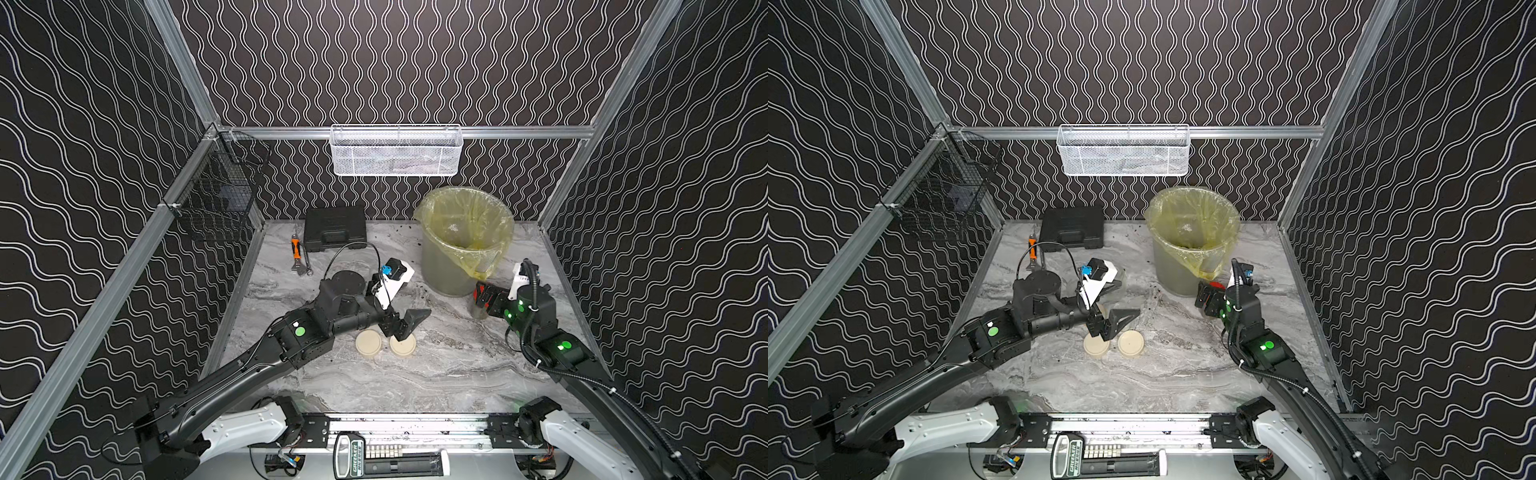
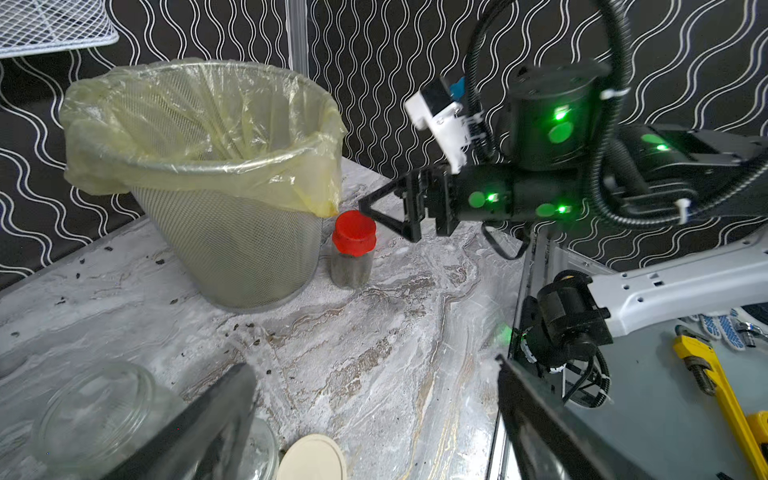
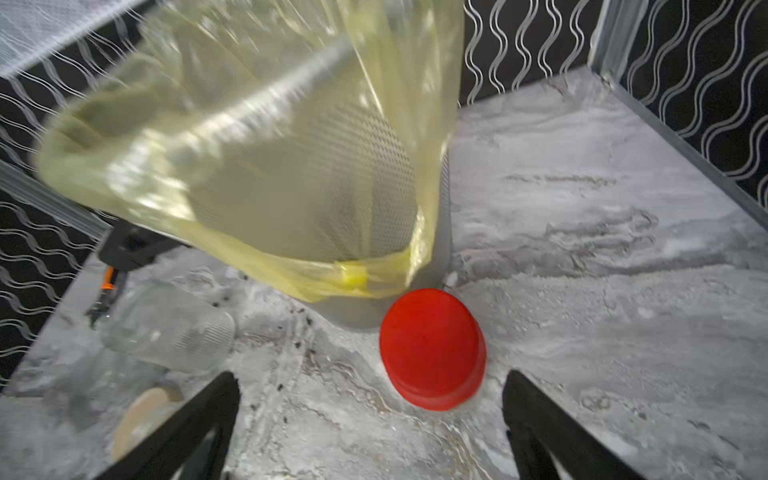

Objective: Empty moldy tea leaves from jars
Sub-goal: Place the jar at the center of the board, then move the jar to the center of the board.

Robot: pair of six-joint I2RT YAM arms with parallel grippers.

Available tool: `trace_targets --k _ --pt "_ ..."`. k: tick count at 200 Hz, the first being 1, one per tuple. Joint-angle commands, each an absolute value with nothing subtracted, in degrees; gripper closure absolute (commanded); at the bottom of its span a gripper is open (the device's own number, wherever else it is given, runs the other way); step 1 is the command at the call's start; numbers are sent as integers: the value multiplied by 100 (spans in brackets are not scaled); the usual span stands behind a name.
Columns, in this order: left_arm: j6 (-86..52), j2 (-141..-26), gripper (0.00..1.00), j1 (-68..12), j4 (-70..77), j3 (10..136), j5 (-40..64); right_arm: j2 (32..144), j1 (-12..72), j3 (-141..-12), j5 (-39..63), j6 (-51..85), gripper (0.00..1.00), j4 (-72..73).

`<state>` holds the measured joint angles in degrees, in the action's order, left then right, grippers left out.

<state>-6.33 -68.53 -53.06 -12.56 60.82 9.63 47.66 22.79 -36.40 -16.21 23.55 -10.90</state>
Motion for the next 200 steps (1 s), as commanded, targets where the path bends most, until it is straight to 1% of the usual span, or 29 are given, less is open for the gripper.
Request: trace_targets --k 1,24,57,89,112,124,151,175,187,200 --pt "-389 -6805 6 -5356 -1041 6040 958 4932 2175 -3430 -1708 2396 1 -600" --pt "-361 -6736 5 -5368 -1032 5962 841 5158 2005 -3174 -1574 2275 1 -176" --pt "-314 -6638 4 -5377 -1037 5904 740 5631 1561 -3076 -877 2275 2 266" --pt "-242 -6623 3 -5385 -1141 5913 666 6137 1388 -3228 -454 2172 6 480" --pt "-255 -6584 2 -5388 -1154 5859 616 6391 1384 -3272 -438 2178 8 547" --pt "-255 -6564 2 -5388 -1117 5819 614 6456 1376 -3252 -498 2163 12 601" --pt "-246 -6580 2 -5396 -1168 5842 563 6568 1371 -3231 -511 2166 24 615" --pt "-241 -6604 2 -5396 -1156 5871 562 6614 1363 -3134 -492 2206 28 589" --pt "-229 -6618 2 -5396 -1151 5871 563 6594 1363 -3094 -515 2169 26 539" --pt "-229 -6618 2 -5396 -1156 5871 554 6562 1362 -3104 -557 2115 15 429"
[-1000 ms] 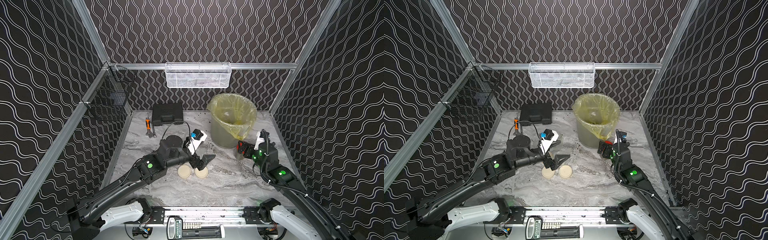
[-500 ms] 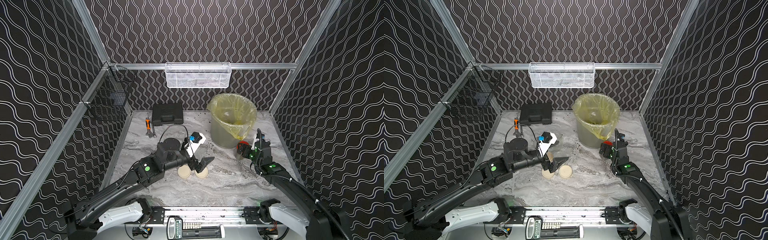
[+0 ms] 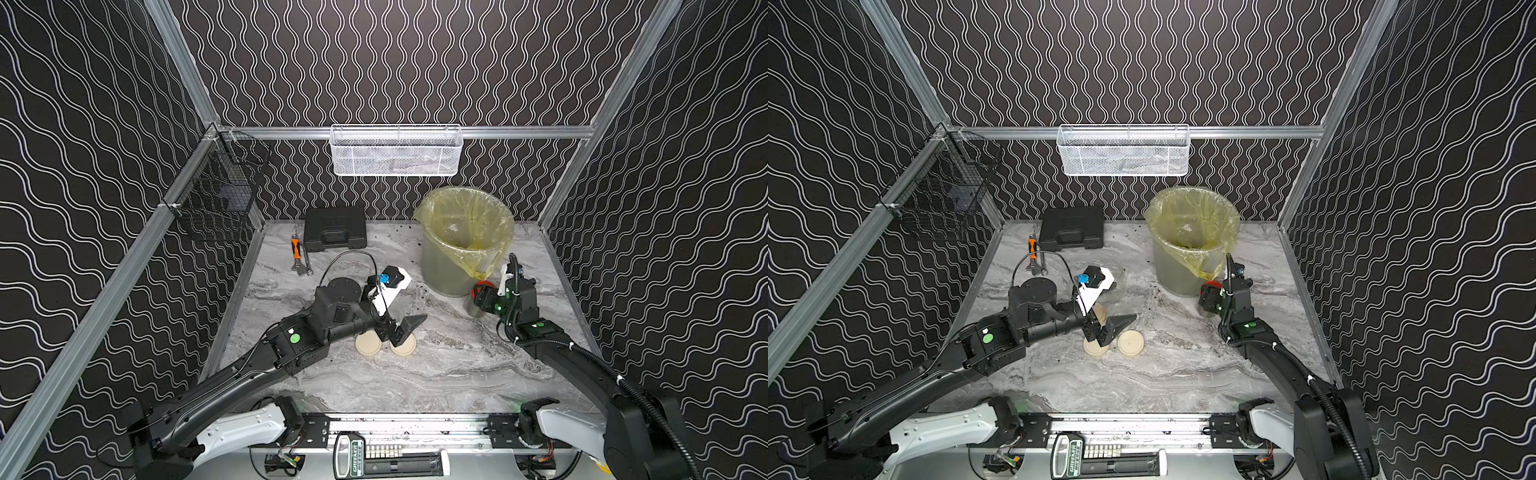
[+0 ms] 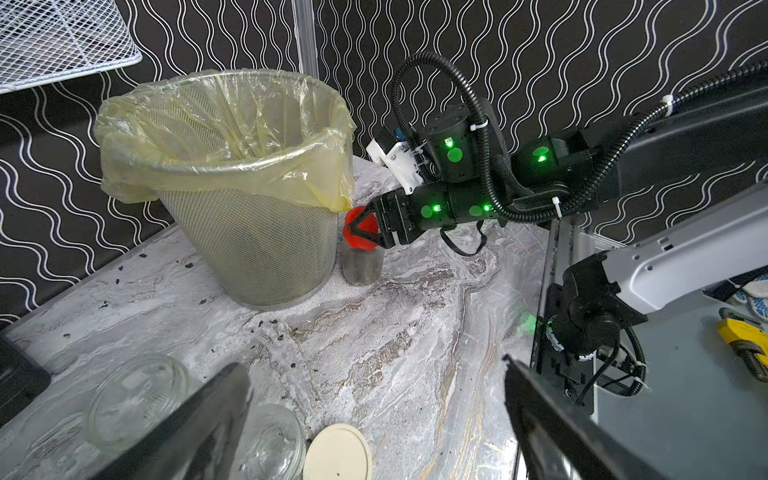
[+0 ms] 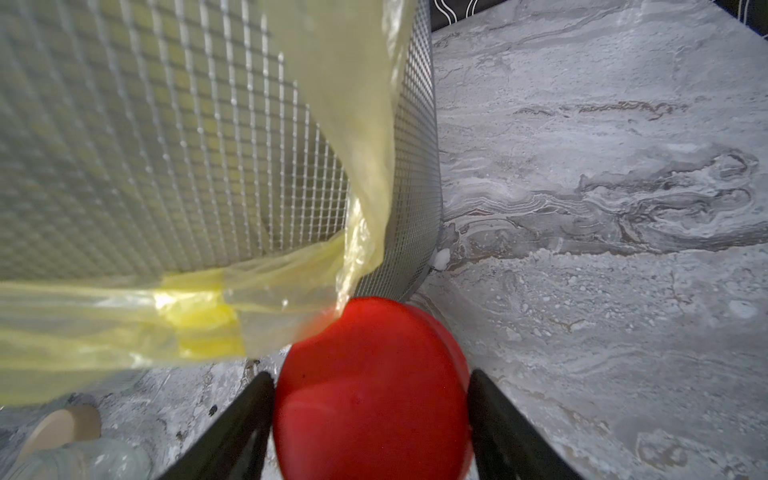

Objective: Empty moldy tea leaves from jars
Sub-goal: Move the jar to the center of the board.

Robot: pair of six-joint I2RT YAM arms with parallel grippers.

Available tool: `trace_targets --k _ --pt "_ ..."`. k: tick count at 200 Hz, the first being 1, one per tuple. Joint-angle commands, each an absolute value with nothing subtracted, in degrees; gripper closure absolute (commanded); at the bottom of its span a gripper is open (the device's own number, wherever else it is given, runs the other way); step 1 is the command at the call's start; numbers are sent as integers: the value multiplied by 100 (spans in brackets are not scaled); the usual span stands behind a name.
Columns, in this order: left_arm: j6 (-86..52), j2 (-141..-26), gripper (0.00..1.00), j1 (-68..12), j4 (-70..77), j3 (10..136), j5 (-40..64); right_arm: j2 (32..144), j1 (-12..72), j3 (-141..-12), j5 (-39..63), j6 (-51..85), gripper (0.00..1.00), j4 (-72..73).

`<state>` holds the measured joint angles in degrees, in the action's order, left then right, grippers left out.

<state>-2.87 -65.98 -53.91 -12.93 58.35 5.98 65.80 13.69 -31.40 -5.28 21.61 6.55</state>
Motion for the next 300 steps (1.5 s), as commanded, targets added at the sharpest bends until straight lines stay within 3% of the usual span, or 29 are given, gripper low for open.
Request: trace_targets --k 1,13,32,135,174,233,300 --pt "-229 -6618 2 -5396 -1158 5871 554 6559 1362 -3108 -560 2112 14 421" --pt "-240 -6618 2 -5399 -1154 5871 560 6531 1364 -3129 -613 2078 7 361" --pt "-258 -6629 2 -5405 -1117 5866 572 6543 1362 -3135 -603 1998 7 386" --pt "-210 -6558 2 -5414 -1238 5812 520 6513 1362 -3095 -497 1934 44 480" --pt "-49 -6419 2 -5414 -1601 5783 409 6157 1362 -3014 -522 1786 43 79" --pt "-151 -6382 2 -5415 -1471 5660 467 5618 1486 -2835 233 1848 43 -295" --pt "-198 -6518 2 -5414 -1436 5519 456 5370 2957 -2647 -401 2443 40 -657"
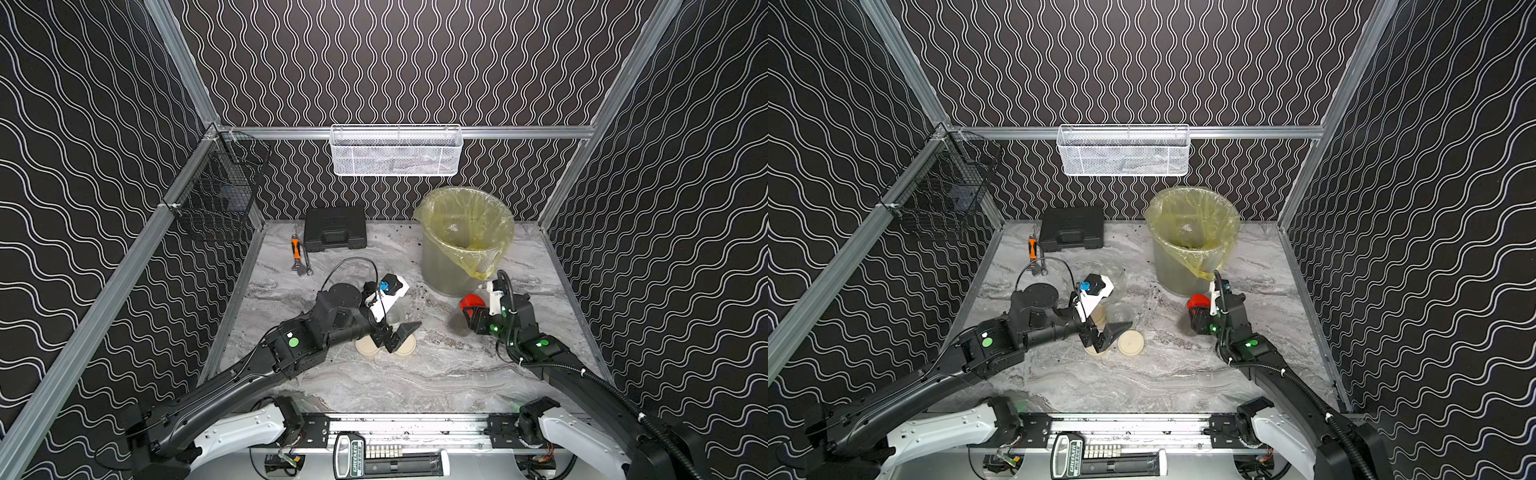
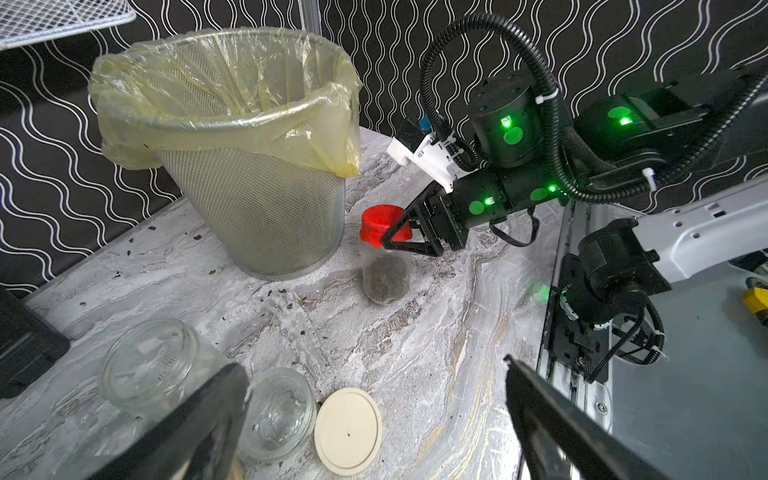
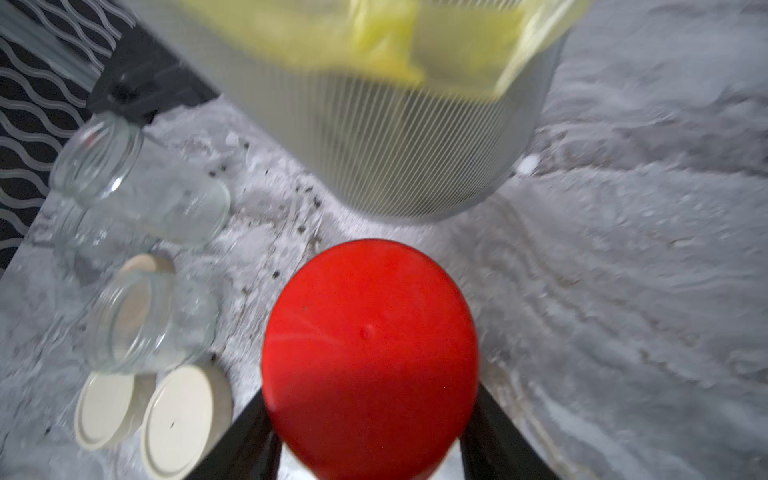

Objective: Empty moldy tea leaves from jars
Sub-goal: Move the jar to the center of the board.

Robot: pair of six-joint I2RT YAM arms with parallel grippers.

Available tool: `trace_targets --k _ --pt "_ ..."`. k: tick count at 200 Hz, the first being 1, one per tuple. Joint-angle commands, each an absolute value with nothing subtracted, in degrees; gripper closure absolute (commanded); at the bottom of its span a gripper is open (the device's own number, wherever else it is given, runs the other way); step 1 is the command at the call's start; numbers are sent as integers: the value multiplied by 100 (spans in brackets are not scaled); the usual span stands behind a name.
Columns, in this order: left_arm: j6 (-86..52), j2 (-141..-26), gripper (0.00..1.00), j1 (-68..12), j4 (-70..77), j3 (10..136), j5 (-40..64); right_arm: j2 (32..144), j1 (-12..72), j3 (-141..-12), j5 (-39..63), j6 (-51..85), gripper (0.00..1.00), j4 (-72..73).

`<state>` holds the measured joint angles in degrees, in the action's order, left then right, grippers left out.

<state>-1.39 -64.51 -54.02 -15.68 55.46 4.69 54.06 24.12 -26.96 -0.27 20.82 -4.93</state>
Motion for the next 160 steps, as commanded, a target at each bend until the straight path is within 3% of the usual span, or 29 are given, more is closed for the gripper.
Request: trace_targets --k 1,44,74,141,160 --pt "-200 -6520 2 -5414 -1439 5519 456 5370 2990 -2646 -425 2452 40 -658" --pt "-189 -6598 1 -5423 -1463 5441 442 5518 4171 -2615 -1336 2655 40 -668" --pt "-141 -6691 1 -5424 -1518 5379 372 5714 4814 -2752 -1869 2624 34 -799" --pt "-134 -6907 1 -5419 -1281 5221 292 5638 5045 -2917 -1568 2513 2 -652" --pt "-243 -7062 1 -5423 -1265 5284 292 5399 5045 -3013 -1492 2520 1 -697"
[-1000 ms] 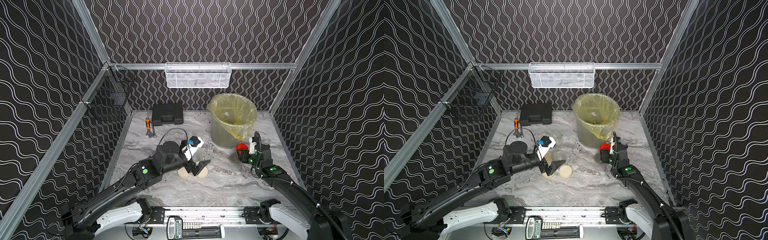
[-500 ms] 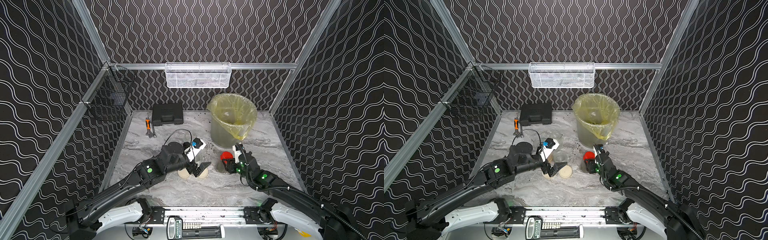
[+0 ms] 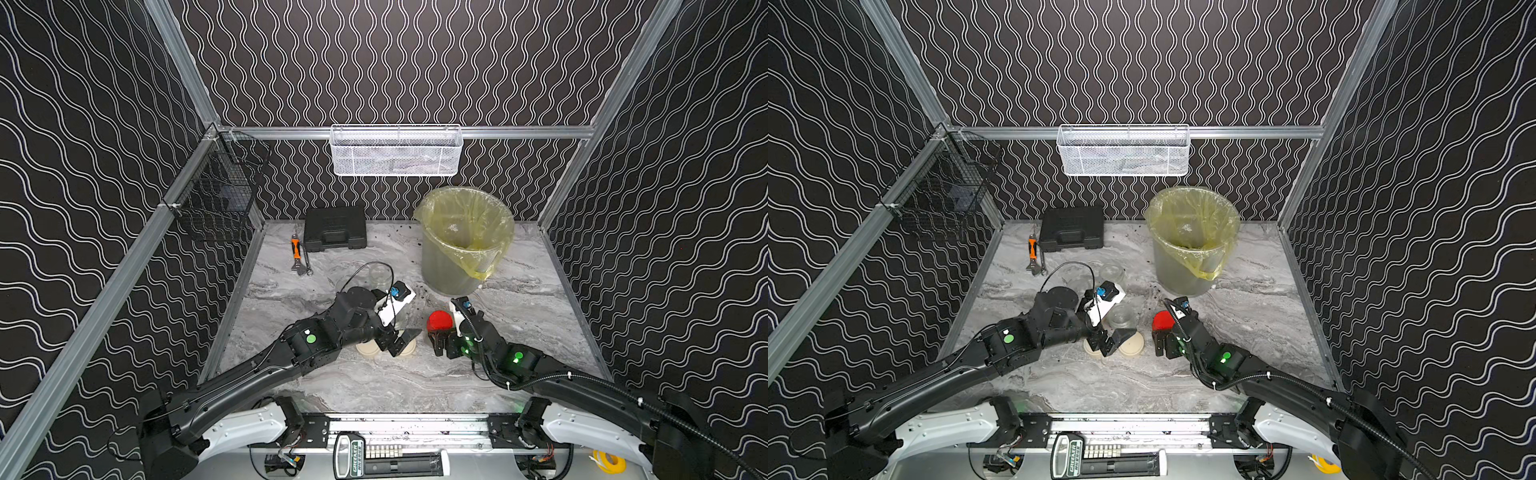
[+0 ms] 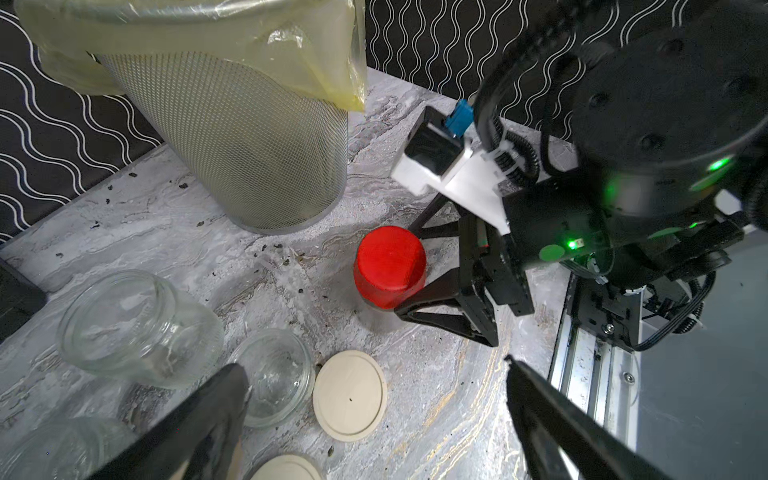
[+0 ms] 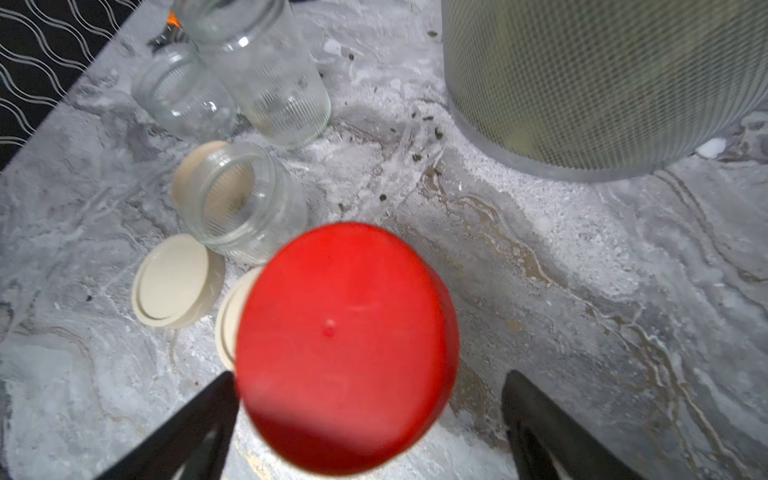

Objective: Empty moldy tea leaves from jars
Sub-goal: Move the jar to the center of the board, then pick up the jar from the center of the board.

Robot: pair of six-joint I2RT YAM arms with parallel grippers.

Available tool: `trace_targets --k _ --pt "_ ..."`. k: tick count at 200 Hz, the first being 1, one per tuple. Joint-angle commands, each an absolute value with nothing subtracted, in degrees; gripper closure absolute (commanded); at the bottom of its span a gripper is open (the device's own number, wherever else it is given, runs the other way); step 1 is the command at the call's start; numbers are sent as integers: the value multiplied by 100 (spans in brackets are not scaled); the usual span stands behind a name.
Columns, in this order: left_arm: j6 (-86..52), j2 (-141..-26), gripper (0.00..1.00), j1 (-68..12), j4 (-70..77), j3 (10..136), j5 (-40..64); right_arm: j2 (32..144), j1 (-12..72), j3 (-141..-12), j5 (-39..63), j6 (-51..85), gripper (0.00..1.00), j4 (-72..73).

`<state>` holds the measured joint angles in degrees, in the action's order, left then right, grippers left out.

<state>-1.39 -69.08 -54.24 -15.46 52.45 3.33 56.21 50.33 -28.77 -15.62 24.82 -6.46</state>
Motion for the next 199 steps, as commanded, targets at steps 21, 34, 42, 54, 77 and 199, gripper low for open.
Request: trace_targets --k 21,34,42,54,77,199 --pt "-479 -7395 2 -5423 -1284 5465 281 4986 5036 -3065 -1650 2701 1 -796" --pt "-611 -7636 3 -5451 -1302 5609 246 4627 4999 -2992 -2002 2929 1 -846" --pt "-685 -7816 3 -5485 -1362 5735 186 4404 4953 -2954 -2205 3087 1 -950" --pt "-755 -8123 3 -5532 -1470 5953 174 4153 4770 -2973 -2445 3385 1 -1269" --pt "-847 -8874 1 -5639 -1944 6524 186 3997 4197 -3076 -2524 3731 1 -1945" --pt "-934 -10946 1 -5840 -2907 8029 -214 3638 3606 -2616 -1910 3898 1 -1881"
